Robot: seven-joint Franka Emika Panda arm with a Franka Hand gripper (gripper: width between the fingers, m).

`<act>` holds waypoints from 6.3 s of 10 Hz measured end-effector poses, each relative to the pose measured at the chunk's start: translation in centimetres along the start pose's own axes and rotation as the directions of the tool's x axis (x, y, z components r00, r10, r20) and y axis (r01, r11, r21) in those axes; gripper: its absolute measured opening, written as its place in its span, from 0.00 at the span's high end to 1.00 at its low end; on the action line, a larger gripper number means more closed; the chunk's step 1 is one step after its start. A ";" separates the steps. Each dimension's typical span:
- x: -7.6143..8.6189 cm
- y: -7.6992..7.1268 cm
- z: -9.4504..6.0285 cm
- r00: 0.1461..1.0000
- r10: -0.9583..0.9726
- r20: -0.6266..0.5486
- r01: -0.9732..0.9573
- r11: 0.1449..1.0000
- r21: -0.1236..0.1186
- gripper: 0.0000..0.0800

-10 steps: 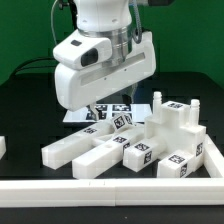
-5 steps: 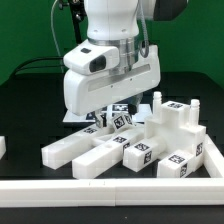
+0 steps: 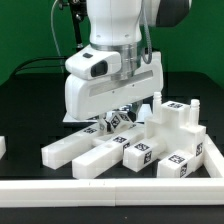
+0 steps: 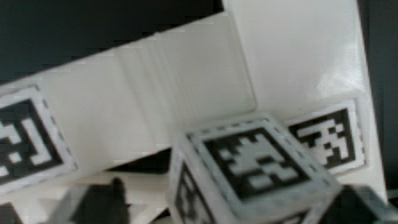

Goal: Assemble chair

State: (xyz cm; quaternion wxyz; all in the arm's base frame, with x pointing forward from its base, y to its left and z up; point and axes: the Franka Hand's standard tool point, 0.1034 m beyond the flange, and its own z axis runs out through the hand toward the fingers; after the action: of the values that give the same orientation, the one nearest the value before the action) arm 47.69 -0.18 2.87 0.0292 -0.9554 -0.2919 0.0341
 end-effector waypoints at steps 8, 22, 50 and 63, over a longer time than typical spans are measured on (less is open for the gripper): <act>-0.8 1.4 -2.8 1.000 0.003 0.022 -0.004 0.999 0.038 0.66; -10.4 7.1 -0.3 1.000 -0.012 0.009 0.012 1.000 -0.003 0.65; -2.9 8.3 -1.9 0.015 0.998 0.059 -1.000 0.014 0.018 0.19; -1.3 8.1 1.3 0.182 0.983 -0.035 -0.983 0.183 0.023 0.64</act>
Offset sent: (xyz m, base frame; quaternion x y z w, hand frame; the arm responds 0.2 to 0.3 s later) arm 0.0000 0.0000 0.0000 0.0000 0.0000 0.0000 1.0000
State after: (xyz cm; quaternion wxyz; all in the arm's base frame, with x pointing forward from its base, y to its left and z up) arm 51.02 -7.60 1.04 0.0048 -0.9219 0.3866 0.0243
